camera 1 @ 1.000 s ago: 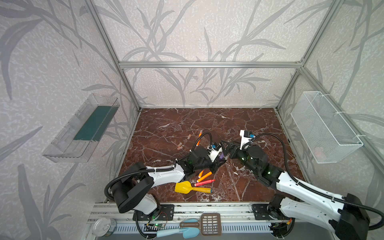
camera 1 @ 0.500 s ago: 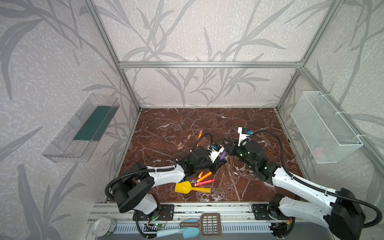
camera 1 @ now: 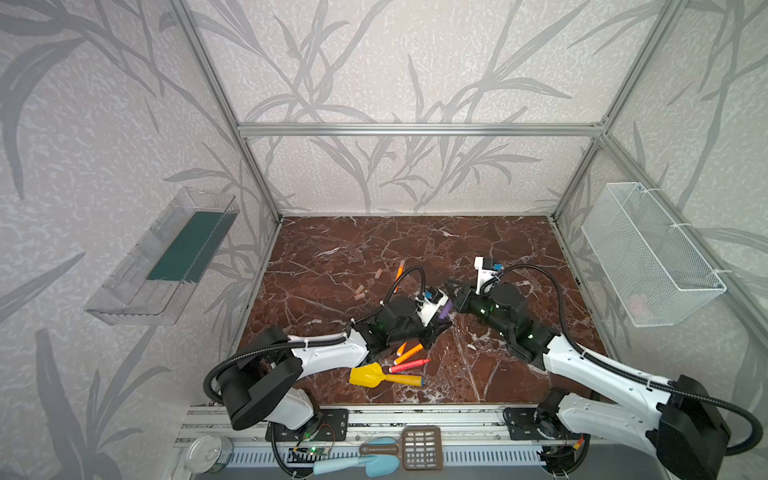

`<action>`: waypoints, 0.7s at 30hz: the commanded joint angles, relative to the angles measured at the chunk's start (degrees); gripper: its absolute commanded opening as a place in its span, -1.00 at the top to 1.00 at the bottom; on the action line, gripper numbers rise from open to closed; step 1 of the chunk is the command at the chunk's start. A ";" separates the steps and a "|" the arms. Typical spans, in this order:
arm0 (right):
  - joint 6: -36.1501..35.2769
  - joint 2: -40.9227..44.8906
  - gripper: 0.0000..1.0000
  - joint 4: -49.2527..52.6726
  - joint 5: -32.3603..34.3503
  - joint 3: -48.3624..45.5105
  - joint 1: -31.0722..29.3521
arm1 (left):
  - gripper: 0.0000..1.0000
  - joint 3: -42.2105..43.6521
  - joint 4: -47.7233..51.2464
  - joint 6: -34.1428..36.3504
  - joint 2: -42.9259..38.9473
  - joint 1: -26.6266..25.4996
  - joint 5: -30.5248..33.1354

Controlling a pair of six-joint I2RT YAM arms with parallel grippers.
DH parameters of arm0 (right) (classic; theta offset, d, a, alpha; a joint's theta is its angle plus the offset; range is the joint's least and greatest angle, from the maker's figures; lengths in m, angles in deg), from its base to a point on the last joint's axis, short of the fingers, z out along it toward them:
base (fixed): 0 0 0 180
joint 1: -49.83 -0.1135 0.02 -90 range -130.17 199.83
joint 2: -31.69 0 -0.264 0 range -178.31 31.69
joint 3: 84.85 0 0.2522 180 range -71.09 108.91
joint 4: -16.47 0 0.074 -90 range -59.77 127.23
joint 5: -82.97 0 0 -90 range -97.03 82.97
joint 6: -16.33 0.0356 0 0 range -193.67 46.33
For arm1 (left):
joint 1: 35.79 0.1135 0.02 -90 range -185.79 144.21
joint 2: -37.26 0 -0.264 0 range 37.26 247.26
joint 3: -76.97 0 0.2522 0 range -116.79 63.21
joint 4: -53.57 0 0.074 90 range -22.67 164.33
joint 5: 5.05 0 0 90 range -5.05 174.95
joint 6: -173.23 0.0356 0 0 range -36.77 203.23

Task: Insert the pens into the pen caps
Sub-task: 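Open the right gripper off the capped purple marker and draw it back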

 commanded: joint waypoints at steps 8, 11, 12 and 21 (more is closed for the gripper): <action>-2.20 1.03 1.00 -0.47 0.52 -3.25 -7.63 | 1.00 -6.24 -2.15 2.63 -4.13 3.39 6.16; -2.55 0.89 1.00 -1.39 2.06 -3.90 -9.48 | 1.00 -7.50 -2.26 1.77 -3.93 4.96 5.76; -2.65 0.80 1.00 -1.42 2.42 -3.90 -10.11 | 1.00 -7.88 -2.51 1.38 -3.85 5.49 5.47; -2.62 -1.74 1.00 -5.51 1.23 -4.72 -14.78 | 1.00 -12.08 -2.49 -3.45 -3.99 12.17 1.18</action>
